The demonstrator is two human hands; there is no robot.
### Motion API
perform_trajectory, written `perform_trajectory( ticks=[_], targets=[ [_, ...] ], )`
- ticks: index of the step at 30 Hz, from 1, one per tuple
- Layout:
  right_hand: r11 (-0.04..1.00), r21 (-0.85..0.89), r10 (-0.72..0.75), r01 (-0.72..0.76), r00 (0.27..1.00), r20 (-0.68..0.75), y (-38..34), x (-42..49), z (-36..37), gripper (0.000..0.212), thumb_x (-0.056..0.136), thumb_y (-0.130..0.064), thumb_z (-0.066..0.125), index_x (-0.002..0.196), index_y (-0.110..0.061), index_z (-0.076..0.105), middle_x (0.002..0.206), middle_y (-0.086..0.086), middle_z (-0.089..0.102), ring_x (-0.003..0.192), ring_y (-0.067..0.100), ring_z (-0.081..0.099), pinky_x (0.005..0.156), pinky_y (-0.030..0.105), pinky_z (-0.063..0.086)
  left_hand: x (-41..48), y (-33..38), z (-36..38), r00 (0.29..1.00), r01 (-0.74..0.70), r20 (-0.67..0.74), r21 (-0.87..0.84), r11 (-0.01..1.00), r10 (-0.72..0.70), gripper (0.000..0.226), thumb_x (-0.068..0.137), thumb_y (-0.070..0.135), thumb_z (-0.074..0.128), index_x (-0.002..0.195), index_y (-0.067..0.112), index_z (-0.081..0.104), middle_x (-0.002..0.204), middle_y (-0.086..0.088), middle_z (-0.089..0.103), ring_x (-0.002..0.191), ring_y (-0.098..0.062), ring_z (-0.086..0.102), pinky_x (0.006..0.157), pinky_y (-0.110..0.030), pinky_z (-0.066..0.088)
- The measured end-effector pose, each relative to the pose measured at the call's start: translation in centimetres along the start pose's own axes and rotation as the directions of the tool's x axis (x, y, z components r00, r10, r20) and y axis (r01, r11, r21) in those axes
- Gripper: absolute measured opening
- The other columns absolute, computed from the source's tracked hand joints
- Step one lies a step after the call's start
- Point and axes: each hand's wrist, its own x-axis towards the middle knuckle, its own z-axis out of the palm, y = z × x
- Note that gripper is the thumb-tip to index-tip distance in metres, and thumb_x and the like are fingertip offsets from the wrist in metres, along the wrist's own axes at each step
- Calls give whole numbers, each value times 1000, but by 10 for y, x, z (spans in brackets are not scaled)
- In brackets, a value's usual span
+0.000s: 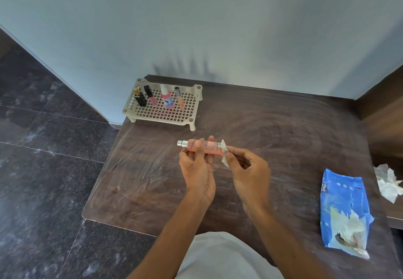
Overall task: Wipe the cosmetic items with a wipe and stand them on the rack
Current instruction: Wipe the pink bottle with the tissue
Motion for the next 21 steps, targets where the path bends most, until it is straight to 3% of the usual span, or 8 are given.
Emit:
perform_trajectory(
  ticks=[5,10,13,16,21],
  targets=[
    [1000,30,-5,7,998,-67,-2,10,-4,11,89,-20,73,100,-21,77,87,-9,77,82,3,72,74,20,58,-5,-2,0,998,39,43,17,999,-40,19,101,12,52,118,3,49,109,-13,66,101,-27,73,88,-41,61],
    [999,20,-33,34,999,-39,-6,7,-6,12,89,-18,73,100,-21,78,88,-9,77,82,1,71,71,16,56,-4,-3,-1,998,-29,53,76,997,25,31,100,11,53,128,1,45,121,-17,63,110,-32,70,90,-41,60],
    [993,-19,-113,114,993,26,-9,-4,-2,14,89,-19,73,101,-21,78,90,-12,77,85,1,71,74,16,56,-4,-3,-1,993,-103,77,204,973,89,39,96,17,61,128,1,46,126,-20,64,112,-28,69,88,-36,60],
    [954,-140,-267,265,964,10,-12,-2,2,16,89,-20,73,105,-21,78,97,-13,75,89,0,70,77,17,56,-12,-6,-3,974,-176,193,319,931,118,53,85,34,68,126,5,51,119,-13,70,114,-26,68,95,-41,57],
    [904,-193,-373,382,924,84,-26,13,5,17,93,-14,67,107,-16,77,100,-7,75,91,-2,69,78,10,52,-13,-11,-12,922,-319,338,393,862,187,28,98,17,61,124,11,59,117,-9,71,114,-28,67,99,-47,53]
  ],
)
